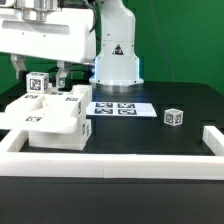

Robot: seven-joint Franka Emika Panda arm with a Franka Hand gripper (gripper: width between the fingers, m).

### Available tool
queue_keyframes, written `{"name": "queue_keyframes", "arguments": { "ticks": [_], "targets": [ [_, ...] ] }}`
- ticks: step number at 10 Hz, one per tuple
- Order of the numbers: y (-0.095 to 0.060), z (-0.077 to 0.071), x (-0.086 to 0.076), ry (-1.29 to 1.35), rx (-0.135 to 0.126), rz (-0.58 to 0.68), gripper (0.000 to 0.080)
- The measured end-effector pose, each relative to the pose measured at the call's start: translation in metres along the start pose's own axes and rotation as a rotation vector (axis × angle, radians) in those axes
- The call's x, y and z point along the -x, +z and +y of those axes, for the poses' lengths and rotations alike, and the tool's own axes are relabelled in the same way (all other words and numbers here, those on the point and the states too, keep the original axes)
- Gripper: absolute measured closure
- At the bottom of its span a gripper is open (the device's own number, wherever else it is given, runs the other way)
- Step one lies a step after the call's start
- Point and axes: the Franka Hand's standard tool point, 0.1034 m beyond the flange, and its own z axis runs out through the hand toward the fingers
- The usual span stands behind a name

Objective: Assemble chair

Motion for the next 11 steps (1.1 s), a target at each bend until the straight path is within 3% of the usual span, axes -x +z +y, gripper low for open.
{"name": "queue_keyframes", "arguments": {
  "ticks": [6,7,8,9,10,11],
  "targets": [
    [0.0006,0.0045,-0.0001,-0.321,0.001,-0.001,0.015],
    [0.0008,0.0046,0.0,-0.321,0.001,-0.002,0.0284],
    [0.0008,0.0046,0.0,-0.321,0.001,-0.002,0.0284],
    [0.0009,0.0047,0.0001,-0.305,0.001,-0.002,0.0423],
    [0.001,0.0048,0.0,-0.285,0.001,-0.002,0.0514],
    [0.001,0.0048,0.0001,-0.275,0.001,-0.002,0.0514]
  ]
}}
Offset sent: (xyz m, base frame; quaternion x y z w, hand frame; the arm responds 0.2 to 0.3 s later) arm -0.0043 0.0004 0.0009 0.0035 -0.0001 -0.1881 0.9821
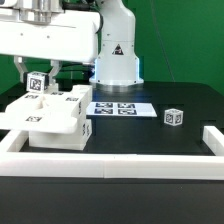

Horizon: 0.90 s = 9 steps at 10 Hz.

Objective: Assemble chair

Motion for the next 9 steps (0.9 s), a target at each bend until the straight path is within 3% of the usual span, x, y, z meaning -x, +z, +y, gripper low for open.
{"name": "queue_keyframes", "arguments": {
  "ticks": [9],
  "targets": [
    [0.0005,0.0035,-0.0025,0.599,0.006,0.028,0.0512]
  ]
}}
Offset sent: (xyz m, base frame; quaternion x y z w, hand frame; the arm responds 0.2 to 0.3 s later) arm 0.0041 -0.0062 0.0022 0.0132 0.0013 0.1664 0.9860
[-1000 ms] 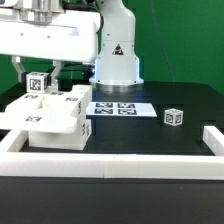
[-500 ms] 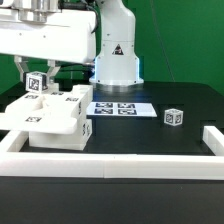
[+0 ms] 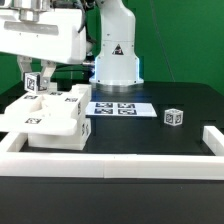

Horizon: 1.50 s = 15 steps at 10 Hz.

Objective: Assemble chair

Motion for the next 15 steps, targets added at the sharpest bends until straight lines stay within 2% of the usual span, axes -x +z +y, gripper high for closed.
{"name": "queue_keyframes", "arguments": {
  "ticks": [4,9,11,15],
  "targets": [
    [0.0003,-0.0003,0.0002,0.257,-0.001,0.002,0.0512],
    [0.0008,-0.0025,0.0002,0.597,-0.019,0.03,0.0512],
    [0.001,-0.004,-0.0005,0.759,-0.037,0.029,0.0512],
    [0.0015,-0.0065,-0.0011,1.024,-0.049,0.024,0.0511]
  ]
}}
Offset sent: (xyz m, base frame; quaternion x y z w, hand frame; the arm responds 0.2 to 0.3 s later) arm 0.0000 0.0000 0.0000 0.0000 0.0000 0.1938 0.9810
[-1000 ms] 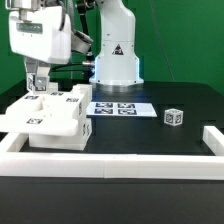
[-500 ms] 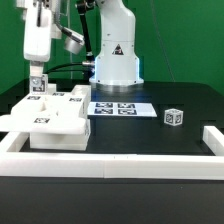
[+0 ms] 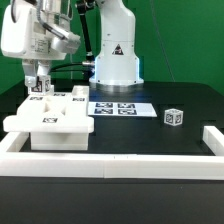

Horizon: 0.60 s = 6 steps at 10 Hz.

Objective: Assemble chair

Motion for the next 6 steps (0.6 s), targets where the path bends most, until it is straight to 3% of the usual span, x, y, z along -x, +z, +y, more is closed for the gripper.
{"name": "queue_keyframes", "arguments": {
  "ticks": [2,3,4,6],
  "targets": [
    [0.0003,0.0,0.0005,0.036,-0.001,0.001,0.0511],
    [0.0005,0.0001,0.001,0.027,0.0,0.0,0.0308],
    [0.0009,0.001,0.0021,-0.046,0.005,-0.002,0.0195],
    [0.001,0.001,0.006,-0.203,0.004,0.0,0.0159]
  ]
}}
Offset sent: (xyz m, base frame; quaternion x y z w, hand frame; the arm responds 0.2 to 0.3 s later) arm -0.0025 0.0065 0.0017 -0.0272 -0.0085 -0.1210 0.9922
